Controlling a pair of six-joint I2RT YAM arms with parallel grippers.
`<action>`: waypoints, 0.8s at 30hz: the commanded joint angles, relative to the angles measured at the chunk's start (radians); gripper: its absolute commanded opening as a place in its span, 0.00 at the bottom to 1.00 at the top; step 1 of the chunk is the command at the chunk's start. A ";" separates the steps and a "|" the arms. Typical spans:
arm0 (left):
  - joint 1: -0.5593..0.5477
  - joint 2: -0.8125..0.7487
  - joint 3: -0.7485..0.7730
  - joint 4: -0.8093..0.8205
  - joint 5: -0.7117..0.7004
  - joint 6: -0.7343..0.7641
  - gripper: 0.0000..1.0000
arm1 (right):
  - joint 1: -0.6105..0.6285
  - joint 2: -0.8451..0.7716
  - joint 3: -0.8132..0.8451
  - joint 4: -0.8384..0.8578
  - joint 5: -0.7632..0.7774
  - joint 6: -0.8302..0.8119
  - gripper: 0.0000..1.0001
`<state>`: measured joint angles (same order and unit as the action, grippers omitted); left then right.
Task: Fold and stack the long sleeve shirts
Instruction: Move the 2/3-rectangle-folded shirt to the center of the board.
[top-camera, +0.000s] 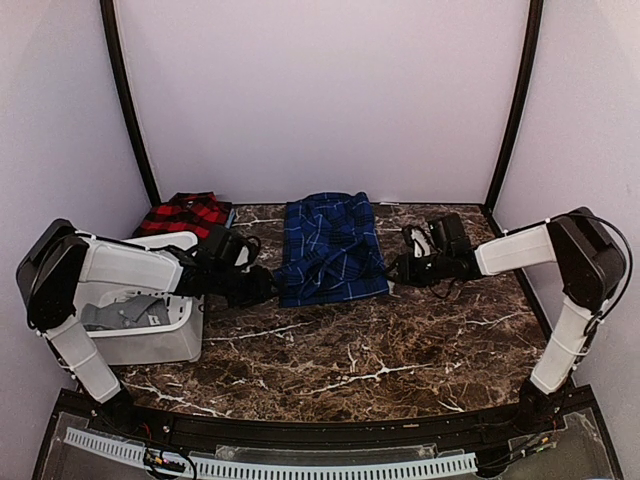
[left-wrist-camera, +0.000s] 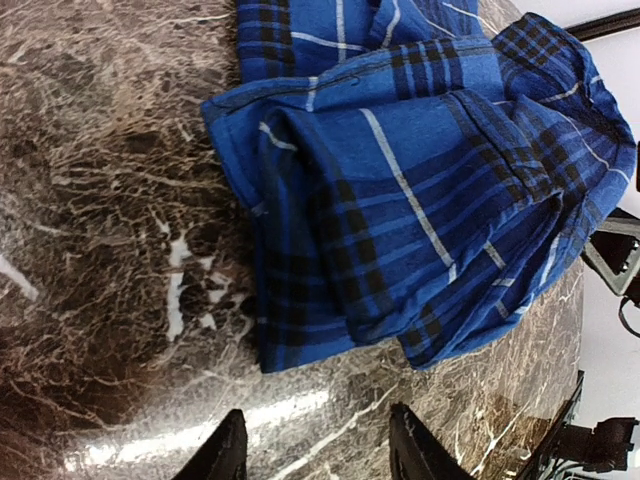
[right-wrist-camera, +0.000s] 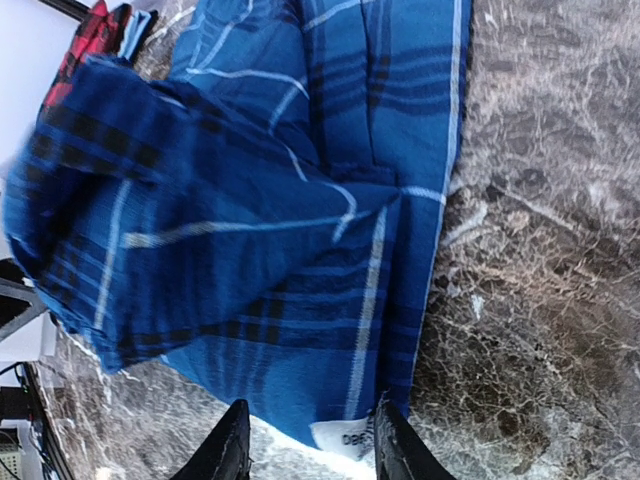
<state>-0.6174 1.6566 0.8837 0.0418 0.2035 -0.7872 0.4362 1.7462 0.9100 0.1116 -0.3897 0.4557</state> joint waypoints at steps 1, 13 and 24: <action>-0.017 0.042 -0.007 0.080 -0.011 0.024 0.47 | 0.015 0.041 0.006 0.032 -0.004 -0.043 0.39; -0.020 0.215 0.136 0.099 -0.015 0.049 0.45 | 0.019 0.086 0.012 0.040 0.019 -0.035 0.36; -0.046 0.249 0.200 0.015 0.056 0.027 0.12 | 0.025 0.090 -0.018 0.044 -0.016 -0.013 0.04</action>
<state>-0.6445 1.9064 1.0447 0.1108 0.2054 -0.7628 0.4515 1.8591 0.9119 0.1356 -0.3904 0.4393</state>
